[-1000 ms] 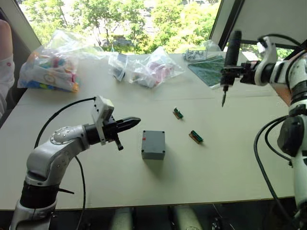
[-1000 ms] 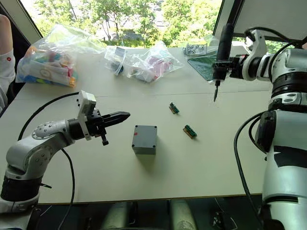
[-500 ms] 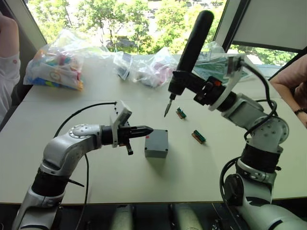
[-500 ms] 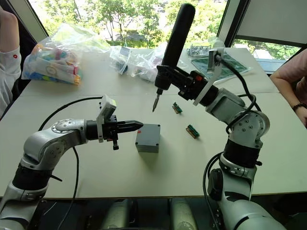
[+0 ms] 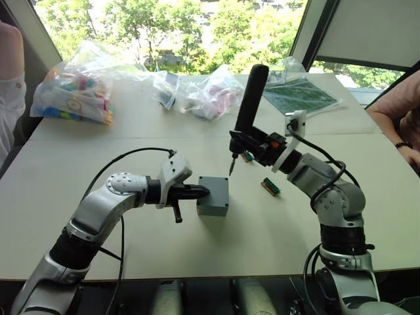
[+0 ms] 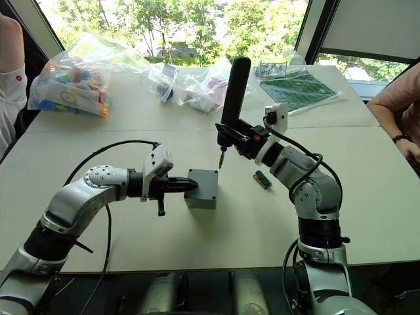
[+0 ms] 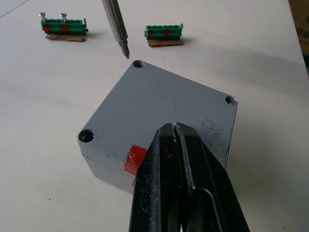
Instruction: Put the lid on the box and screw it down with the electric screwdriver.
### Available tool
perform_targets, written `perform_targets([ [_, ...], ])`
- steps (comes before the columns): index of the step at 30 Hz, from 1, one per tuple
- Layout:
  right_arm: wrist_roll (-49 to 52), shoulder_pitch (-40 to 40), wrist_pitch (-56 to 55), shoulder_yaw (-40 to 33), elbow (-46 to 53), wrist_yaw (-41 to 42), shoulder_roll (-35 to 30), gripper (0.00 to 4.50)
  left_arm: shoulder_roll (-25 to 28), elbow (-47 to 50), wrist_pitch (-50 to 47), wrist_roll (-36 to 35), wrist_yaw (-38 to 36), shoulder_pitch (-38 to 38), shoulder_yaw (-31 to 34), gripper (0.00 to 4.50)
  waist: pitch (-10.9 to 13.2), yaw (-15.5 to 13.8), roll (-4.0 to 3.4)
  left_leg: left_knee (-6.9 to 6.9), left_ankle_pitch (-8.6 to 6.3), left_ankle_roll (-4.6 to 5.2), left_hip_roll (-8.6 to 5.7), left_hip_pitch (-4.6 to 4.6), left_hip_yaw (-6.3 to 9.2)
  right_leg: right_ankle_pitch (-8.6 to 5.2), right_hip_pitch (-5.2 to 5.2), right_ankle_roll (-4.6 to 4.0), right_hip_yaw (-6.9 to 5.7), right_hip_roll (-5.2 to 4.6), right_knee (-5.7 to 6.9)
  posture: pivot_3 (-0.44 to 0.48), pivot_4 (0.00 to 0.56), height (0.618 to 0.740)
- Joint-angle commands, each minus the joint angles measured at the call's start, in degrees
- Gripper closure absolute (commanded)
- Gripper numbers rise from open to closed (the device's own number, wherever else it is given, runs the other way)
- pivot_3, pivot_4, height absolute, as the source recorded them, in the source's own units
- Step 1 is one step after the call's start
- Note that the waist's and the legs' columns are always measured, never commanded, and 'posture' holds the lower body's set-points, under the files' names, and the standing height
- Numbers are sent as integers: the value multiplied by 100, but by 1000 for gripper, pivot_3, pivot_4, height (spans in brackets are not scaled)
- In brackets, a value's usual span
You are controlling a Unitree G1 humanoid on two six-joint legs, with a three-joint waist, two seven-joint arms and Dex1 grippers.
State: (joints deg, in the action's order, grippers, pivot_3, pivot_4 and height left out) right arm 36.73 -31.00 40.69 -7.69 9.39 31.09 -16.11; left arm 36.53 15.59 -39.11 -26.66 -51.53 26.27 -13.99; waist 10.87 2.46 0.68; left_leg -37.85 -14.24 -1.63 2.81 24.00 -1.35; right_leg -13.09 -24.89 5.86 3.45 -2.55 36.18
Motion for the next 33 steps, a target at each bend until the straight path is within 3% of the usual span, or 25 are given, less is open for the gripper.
perform_targets([
  [1, 383, -54, -6, -142, 440, 2, 64, 2635, -44, 60, -13, 106, 11, -155, -63, 4500, 0, -7, 0, 0, 0, 0, 0, 0, 0, 0, 1, 0, 0, 0, 0, 0, 150, 740],
  [15, 873, -156, 192, -436, 399, -100, -73, 2635, -118, 20, -31, 232, 29, -152, -59, 4500, 0, -3, 0, -1, 0, 0, 0, -3, 1, 0, 4, 0, 0, -1, 0, 0, 150, 740],
  [33, 754, 185, 203, -191, 554, 68, -372, 2635, -168, 151, -150, 212, 120, -191, -54, 4500, -1, -3, 1, -1, 0, 0, 0, -5, 1, -1, 7, 0, 0, 0, 0, 0, 150, 740],
])
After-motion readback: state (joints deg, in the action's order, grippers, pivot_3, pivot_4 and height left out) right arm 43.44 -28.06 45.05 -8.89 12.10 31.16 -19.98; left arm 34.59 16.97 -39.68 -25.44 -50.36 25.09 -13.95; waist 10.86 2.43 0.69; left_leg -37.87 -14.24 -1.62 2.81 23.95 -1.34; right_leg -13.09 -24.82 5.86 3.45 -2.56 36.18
